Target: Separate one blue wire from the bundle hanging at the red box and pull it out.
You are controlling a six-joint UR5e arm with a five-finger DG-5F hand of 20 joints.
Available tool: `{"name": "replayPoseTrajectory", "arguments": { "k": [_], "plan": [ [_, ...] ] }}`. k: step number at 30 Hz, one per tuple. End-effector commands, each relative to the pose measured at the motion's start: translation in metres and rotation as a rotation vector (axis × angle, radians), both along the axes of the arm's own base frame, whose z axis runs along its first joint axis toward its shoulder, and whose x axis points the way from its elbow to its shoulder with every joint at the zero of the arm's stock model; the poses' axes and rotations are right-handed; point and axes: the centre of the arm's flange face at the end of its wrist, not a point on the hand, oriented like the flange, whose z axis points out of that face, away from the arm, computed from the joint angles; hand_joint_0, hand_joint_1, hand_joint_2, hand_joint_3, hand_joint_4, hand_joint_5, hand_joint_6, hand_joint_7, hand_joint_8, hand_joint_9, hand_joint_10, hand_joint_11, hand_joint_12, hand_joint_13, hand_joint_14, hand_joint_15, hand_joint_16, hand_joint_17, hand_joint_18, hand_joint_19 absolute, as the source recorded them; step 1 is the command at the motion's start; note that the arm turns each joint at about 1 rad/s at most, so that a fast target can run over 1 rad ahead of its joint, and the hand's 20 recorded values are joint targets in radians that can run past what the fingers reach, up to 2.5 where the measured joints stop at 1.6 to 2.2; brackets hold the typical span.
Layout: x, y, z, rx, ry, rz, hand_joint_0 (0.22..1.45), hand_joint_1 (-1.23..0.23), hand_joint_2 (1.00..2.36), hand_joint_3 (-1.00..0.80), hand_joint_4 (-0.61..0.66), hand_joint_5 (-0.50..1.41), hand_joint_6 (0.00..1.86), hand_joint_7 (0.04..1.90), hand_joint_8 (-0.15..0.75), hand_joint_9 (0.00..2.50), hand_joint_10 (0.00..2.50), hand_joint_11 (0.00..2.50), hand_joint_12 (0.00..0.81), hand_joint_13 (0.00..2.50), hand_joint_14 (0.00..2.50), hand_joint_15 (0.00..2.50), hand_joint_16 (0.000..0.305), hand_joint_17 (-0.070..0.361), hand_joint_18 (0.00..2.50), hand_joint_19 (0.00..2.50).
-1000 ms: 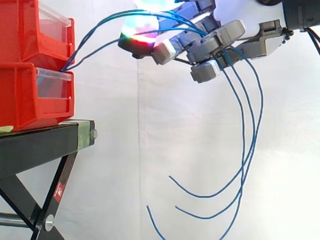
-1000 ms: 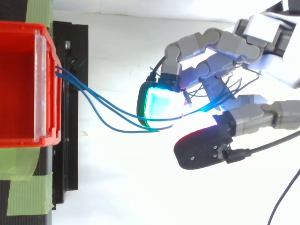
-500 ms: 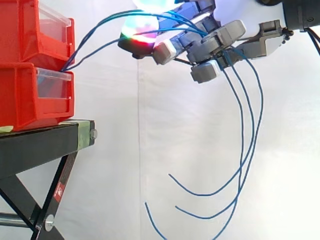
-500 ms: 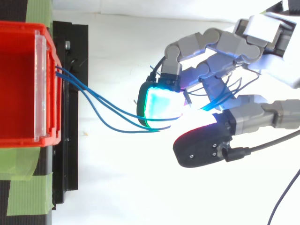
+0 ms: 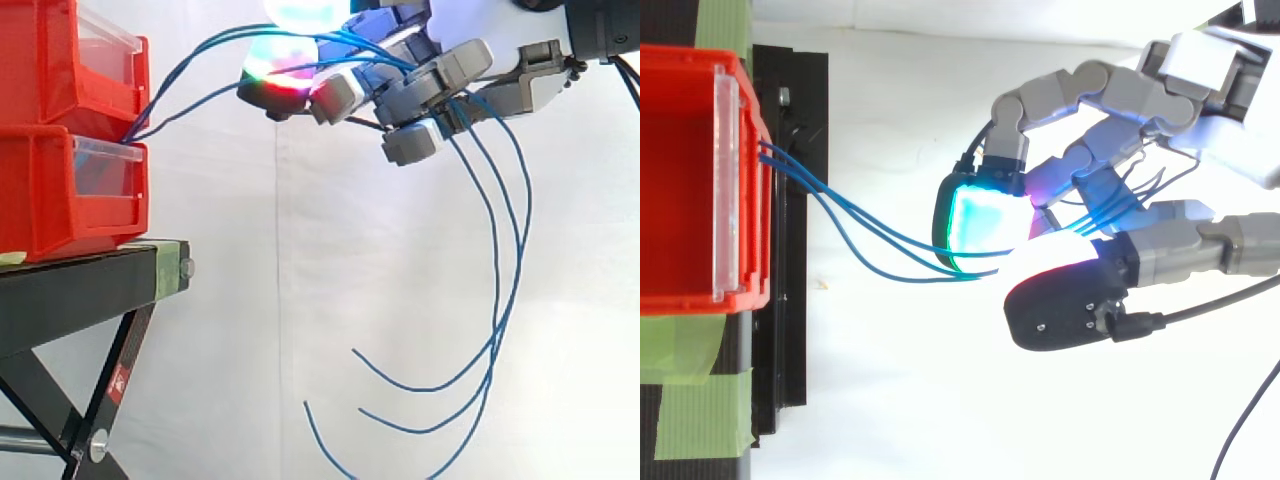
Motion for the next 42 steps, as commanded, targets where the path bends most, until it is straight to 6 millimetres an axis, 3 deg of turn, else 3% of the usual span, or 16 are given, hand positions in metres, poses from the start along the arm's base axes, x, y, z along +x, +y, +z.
{"name": "replayPoseTrajectory", "arguments": {
  "k": [1, 22, 26, 28, 33, 42],
  "plan": [
    [0.0, -0.0001, 0.0, 0.0, 0.0, -0.001, 0.69, -0.83, 1.02, -0.19, 0.25, -0.24, 0.78, 1.12, 0.337, 0.86, 0.01, 1.59, 0.351, 0.97, 2.23, 1.05, 0.047, 0.106, 0.97, 1.48],
    [0.0, -0.0001, 0.0, 0.0, 0.0, -0.001, 0.73, -0.94, 1.03, -0.2, 0.21, -0.25, 0.77, 1.13, 0.328, 0.73, 0.01, 1.57, 0.352, 0.9, 2.22, 1.07, 0.049, 0.11, 0.91, 1.45],
    [0.0, 0.0001, 0.0, 0.0, 0.0, 0.001, 0.7, -0.9, 1.03, -0.2, 0.21, -0.25, 0.77, 1.13, 0.334, 0.73, 0.01, 1.57, 0.351, 0.91, 2.21, 1.05, 0.048, 0.108, 0.92, 1.46],
    [0.0, 0.0001, 0.0, 0.0, 0.0, 0.001, 0.62, -0.84, 1.02, -0.26, 0.22, -0.24, 0.76, 1.15, 0.339, 0.76, 0.01, 1.56, 0.357, 0.91, 2.28, 1.01, 0.048, 0.108, 0.92, 1.48],
    [-0.0002, -0.0003, -0.0001, 0.001, 0.001, -0.002, 0.56, -0.73, 1.01, -0.39, 0.24, -0.23, 0.76, 1.14, 0.354, 0.83, 0.01, 1.55, 0.364, 0.95, 2.32, 0.99, 0.049, 0.111, 0.97, 1.5],
    [-0.0005, -0.0002, 0.0007, 0.0, 0.0, -0.001, 0.55, -0.7, 1.01, -0.39, 0.25, -0.22, 0.74, 1.16, 0.363, 0.88, 0.01, 1.53, 0.366, 0.97, 2.32, 0.99, 0.051, 0.114, 0.99, 1.5]
  ]
}}
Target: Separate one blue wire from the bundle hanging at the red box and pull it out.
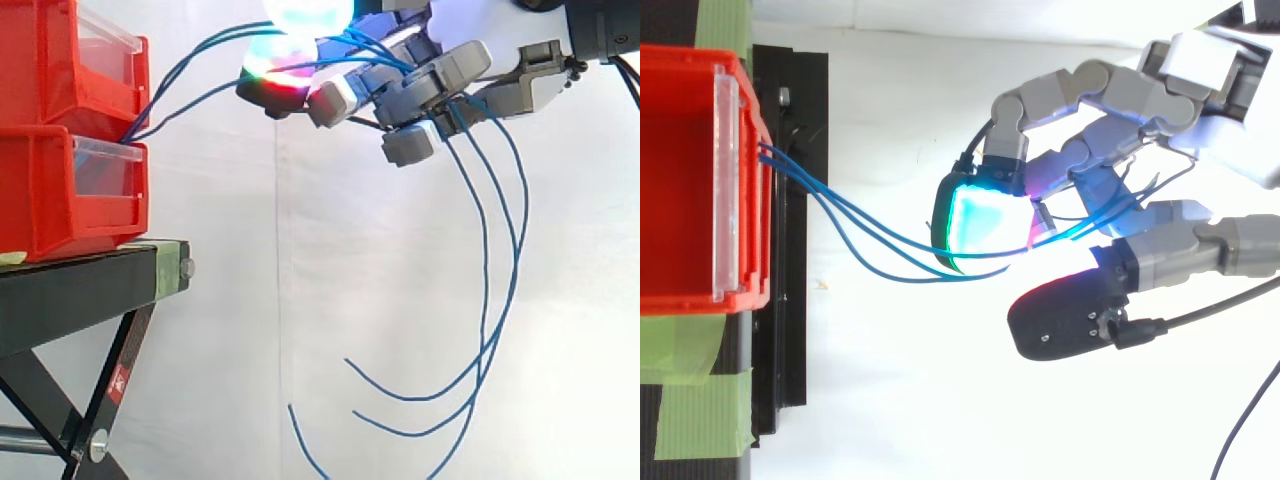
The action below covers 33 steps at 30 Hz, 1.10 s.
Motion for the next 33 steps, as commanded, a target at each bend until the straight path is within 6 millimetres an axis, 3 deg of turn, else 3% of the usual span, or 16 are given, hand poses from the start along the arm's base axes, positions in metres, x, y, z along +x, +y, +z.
{"name": "replayPoseTrajectory", "arguments": {
  "k": [1, 26, 33],
  "plan": [
    [-0.0001, 0.0, 0.0007, 0.0, -0.002, 0.0, 0.55, -0.69, 1.01, -0.39, 0.25, -0.22, 0.74, 1.16, 0.361, 0.89, 0.01, 1.54, 0.364, 0.97, 2.32, 1.0, 0.05, 0.114, 0.98, 1.5],
    [-0.0001, 0.0, -0.0004, -0.001, 0.002, 0.0, 0.55, -0.68, 1.01, -0.4, 0.25, -0.21, 0.74, 1.18, 0.365, 0.93, 0.01, 1.58, 0.375, 1.0, 2.32, 1.0, 0.05, 0.112, 1.02, 1.51],
    [0.0, 0.0, -0.0003, 0.0, 0.001, 0.0, 0.53, -0.72, 1.0, -0.49, 0.25, -0.21, 0.74, 1.18, 0.366, 0.92, 0.01, 1.58, 0.375, 1.0, 2.33, 0.99, 0.051, 0.115, 1.03, 1.51]
  ]
}}
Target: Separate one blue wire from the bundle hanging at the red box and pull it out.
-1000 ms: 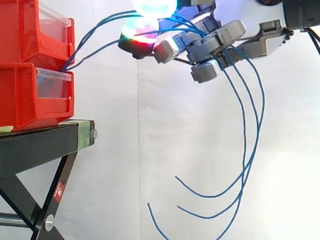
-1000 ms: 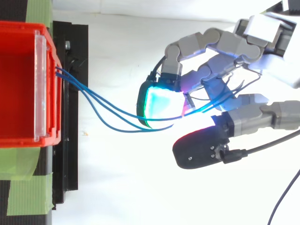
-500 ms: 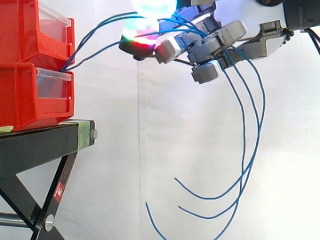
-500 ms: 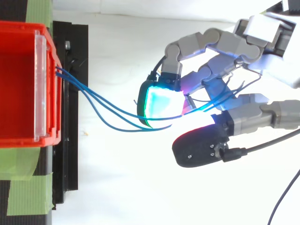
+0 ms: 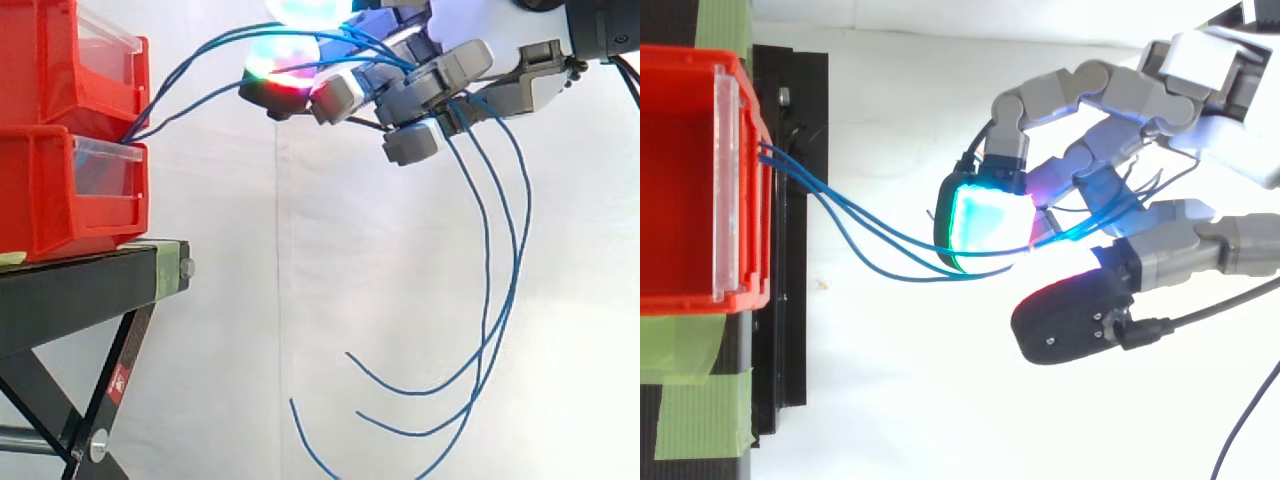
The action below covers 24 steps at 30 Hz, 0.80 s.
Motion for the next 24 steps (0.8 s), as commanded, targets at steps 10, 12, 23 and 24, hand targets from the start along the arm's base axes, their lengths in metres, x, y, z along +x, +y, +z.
{"name": "replayPoseTrajectory", "arguments": {
  "k": [10, 12, 23, 24],
  "plan": [
    [0.0003, 0.0001, 0.0003, 0.0, 0.0, 0.0, 0.54, -0.7, 1.0, -0.48, 0.25, -0.21, 0.75, 1.16, 0.362, 0.92, 0.01, 1.56, 0.369, 1.0, 2.32, 0.99, 0.051, 0.114, 1.03, 1.51],
    [-0.0002, -0.0002, -0.0005, -0.001, 0.003, -0.002, 0.56, -0.68, 1.0, -0.44, 0.25, -0.21, 0.74, 1.17, 0.364, 0.94, 0.01, 1.57, 0.362, 1.0, 2.31, 0.98, 0.049, 0.109, 1.02, 1.51],
    [0.0001, 0.0, -0.0003, 0.0, 0.0, 0.0, 0.62, -0.67, 1.01, -0.35, 0.25, -0.21, 0.77, 1.13, 0.35, 0.96, 0.01, 1.57, 0.348, 1.02, 2.29, 1.0, 0.046, 0.103, 1.03, 1.5],
    [0.0001, 0.0, -0.0003, 0.0, 0.0, 0.0, 0.63, -0.67, 1.01, -0.34, 0.25, -0.21, 0.77, 1.13, 0.345, 0.96, 0.01, 1.57, 0.342, 1.03, 2.28, 1.01, 0.047, 0.105, 1.03, 1.49]
  ]
}}
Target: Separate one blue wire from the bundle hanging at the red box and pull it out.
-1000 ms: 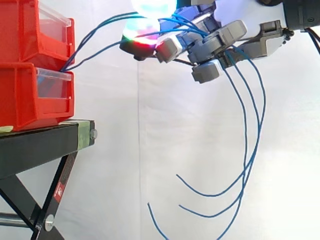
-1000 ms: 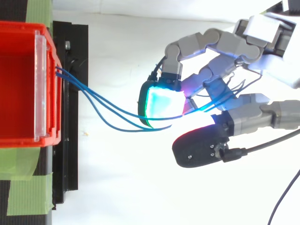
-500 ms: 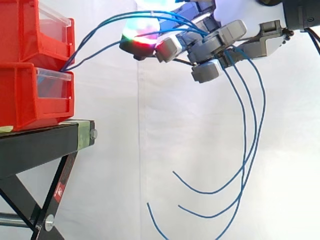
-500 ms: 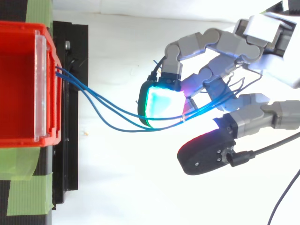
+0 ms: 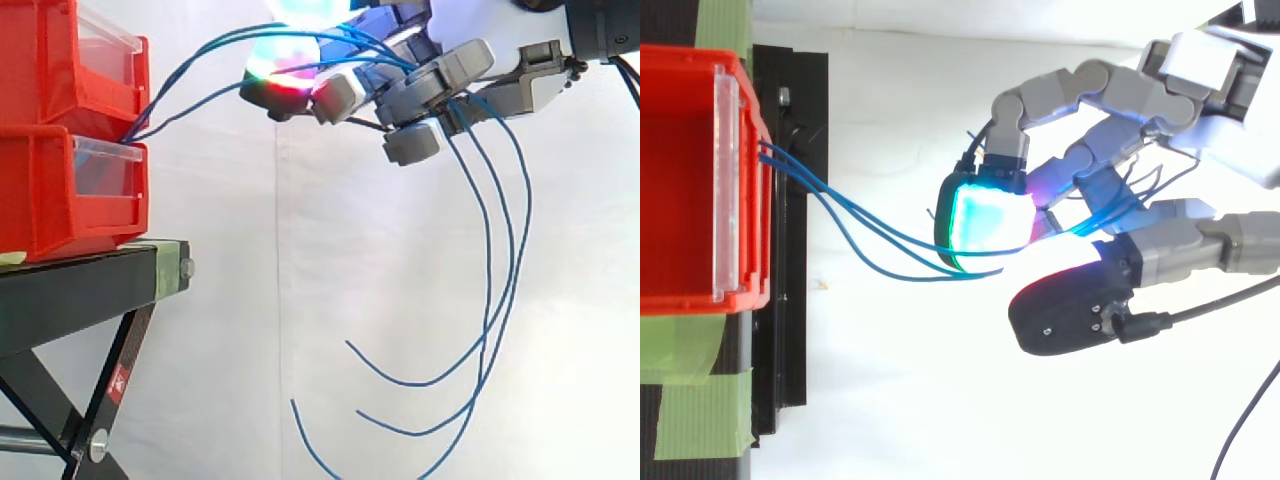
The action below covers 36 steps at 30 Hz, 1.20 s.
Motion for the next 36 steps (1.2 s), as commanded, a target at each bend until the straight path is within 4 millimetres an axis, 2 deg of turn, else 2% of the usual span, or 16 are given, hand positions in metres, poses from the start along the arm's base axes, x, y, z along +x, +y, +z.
{"name": "replayPoseTrajectory", "arguments": {
  "k": [1, 11, 13, 15, 18, 22, 26, 36],
  "plan": [
    [0.0001, 0.0, -0.0001, 0.0, 0.0, 0.001, 0.63, -0.68, 1.01, -0.34, 0.25, -0.2, 0.78, 1.12, 0.346, 0.97, 0.01, 1.57, 0.35, 1.03, 2.28, 1.01, 0.046, 0.104, 1.03, 1.5],
    [0.0001, 0.0, -0.0001, 0.0, 0.0, 0.001, 0.64, -0.68, 1.02, -0.23, 0.25, -0.2, 0.78, 1.12, 0.345, 0.97, 0.01, 1.58, 0.351, 1.04, 2.26, 1.04, 0.046, 0.104, 1.02, 1.49],
    [0.0001, 0.0, -0.0001, 0.0, 0.0, 0.001, 0.66, -0.73, 1.02, -0.23, 0.24, -0.2, 0.78, 1.13, 0.344, 0.95, 0.01, 1.57, 0.353, 1.02, 2.24, 1.06, 0.047, 0.105, 1.02, 1.49],
    [0.0001, 0.0, -0.0001, 0.0, 0.0, 0.001, 0.68, -0.81, 1.02, -0.24, 0.21, -0.2, 0.76, 1.16, 0.346, 0.91, 0.01, 1.52, 0.356, 1.0, 2.19, 1.07, 0.047, 0.105, 0.96, 1.46],
    [-0.0002, -0.0001, 0.0007, 0.001, -0.001, 0.001, 0.71, -0.88, 1.02, -0.27, 0.21, -0.21, 0.76, 1.17, 0.334, 0.88, 0.01, 1.5, 0.352, 1.0, 2.09, 1.12, 0.047, 0.107, 0.94, 1.44],
    [-0.0001, 0.0, -0.0002, 0.0, 0.002, 0.001, 0.74, -0.93, 1.02, -0.32, 0.18, -0.21, 0.76, 1.15, 0.331, 0.85, 0.01, 1.48, 0.351, 0.99, 2.09, 1.1, 0.047, 0.105, 0.92, 1.43],
    [-0.0005, -0.0001, 0.0005, 0.001, 0.001, 0.001, 0.77, -0.93, 1.01, -0.37, 0.12, -0.21, 0.75, 1.15, 0.32, 0.86, 0.01, 1.47, 0.337, 0.99, 2.1, 1.09, 0.046, 0.104, 0.9, 1.43],
    [0.0001, 0.0009, -0.0001, 0.0, 0.0, 0.002, 0.78, -0.92, 1.01, -0.44, 0.14, -0.21, 0.74, 1.15, 0.319, 0.83, 0.01, 1.46, 0.343, 1.0, 2.02, 1.14, 0.046, 0.104, 0.87, 1.42]
  ]
}}
